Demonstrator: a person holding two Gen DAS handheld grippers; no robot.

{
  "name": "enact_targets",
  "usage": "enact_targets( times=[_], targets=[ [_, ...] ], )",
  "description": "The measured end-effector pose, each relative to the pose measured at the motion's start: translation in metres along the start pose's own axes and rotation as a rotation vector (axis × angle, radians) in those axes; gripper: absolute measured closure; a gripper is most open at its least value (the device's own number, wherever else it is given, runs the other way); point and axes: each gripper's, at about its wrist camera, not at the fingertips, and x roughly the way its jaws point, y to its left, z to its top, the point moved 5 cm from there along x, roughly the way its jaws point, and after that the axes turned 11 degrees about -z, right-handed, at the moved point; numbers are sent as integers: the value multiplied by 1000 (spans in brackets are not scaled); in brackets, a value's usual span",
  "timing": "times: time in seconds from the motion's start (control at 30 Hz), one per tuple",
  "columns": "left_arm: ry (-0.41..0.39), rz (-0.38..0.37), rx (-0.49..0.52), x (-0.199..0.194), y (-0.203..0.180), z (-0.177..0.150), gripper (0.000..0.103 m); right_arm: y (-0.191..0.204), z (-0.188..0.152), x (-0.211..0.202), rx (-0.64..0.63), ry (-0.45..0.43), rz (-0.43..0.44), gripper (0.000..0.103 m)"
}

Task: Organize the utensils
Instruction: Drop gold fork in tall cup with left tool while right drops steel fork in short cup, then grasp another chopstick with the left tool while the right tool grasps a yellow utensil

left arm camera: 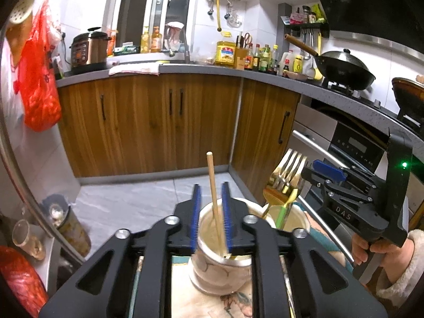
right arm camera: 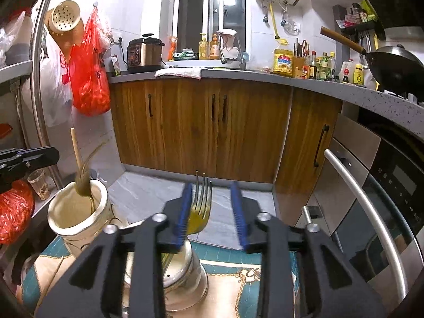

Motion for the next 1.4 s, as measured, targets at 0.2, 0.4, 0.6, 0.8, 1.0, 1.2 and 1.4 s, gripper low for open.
enact_targets(
  times=[0.2, 0.4, 0.6, 0.8, 1.0, 1.2, 1.4],
  targets=[
    [1, 43, 29, -25, 6, -18, 57, -13, -13, -18, 34, 21, 23, 42],
    [34, 66, -18, -44, 23, -50, 32, -13, -44, -44, 20, 67, 41, 10],
    [88, 93, -52, -57, 31, -87, 14, -8, -83, -54, 7, 163, 65, 5],
    [188, 139, -26, -56, 30, -128, 9, -6, -117, -49, 25, 272, 85, 5],
    [246, 159, -28, -51, 37, -160, 9, 3, -132, -37, -12, 294, 85, 7],
    [296, 155, -63, -44, 50, -177, 9, 13, -141, -25, -59, 319, 117, 15],
    [332, 141, -50, -39, 49, -186, 9, 24, -153, -10, -87, 384, 171, 36]
  ],
)
